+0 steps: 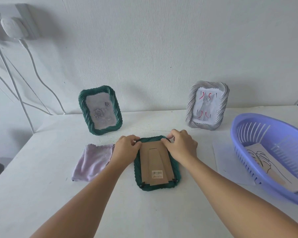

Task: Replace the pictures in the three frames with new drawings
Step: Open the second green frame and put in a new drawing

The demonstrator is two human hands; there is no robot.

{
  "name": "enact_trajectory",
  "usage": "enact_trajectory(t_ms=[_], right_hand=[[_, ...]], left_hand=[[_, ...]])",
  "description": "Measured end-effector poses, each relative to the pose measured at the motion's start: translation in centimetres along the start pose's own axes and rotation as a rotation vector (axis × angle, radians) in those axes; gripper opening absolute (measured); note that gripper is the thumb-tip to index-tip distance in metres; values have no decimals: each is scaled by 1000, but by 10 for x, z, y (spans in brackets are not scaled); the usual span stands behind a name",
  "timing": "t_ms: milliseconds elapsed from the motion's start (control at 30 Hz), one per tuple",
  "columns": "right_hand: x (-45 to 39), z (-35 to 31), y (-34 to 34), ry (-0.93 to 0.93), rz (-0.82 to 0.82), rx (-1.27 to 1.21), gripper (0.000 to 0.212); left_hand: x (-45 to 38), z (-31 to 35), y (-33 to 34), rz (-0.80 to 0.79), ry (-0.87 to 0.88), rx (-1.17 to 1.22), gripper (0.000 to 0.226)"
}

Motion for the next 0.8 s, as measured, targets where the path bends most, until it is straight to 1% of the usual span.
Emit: enact_trajectory(t_ms=[67, 200, 300, 433, 600, 800], right_hand=[[0, 0, 2, 6, 29, 0, 25], [-2, 2, 4, 12, 36, -11, 23], [-1, 3, 5, -5, 48, -5, 23], [-1, 4, 6, -11, 55, -14, 23], [-4, 6, 2, -43, 22, -19, 15], [-8, 11, -1, -88, -2, -29, 15]], left_hand=[[-1, -2, 0, -14, 20, -15, 28], [-3, -6, -3, -56, 63, -45, 32], [-5, -7, -4, -51, 93, -59, 32], [-6, -6, -4, -41, 87, -48, 32], [-5, -5, -5, -44, 83, -40, 32], [-4, -4, -8, -62, 69, -53, 32]])
Point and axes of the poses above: each hand's wrist, its own x-axis away from the middle knuckle, its own y-axis out of the palm, z = x × y, the point moved 2 cm from there along -x, towards the middle knuckle, and after that the axes turned 5 degrees about -y, right-handed, at the moved point
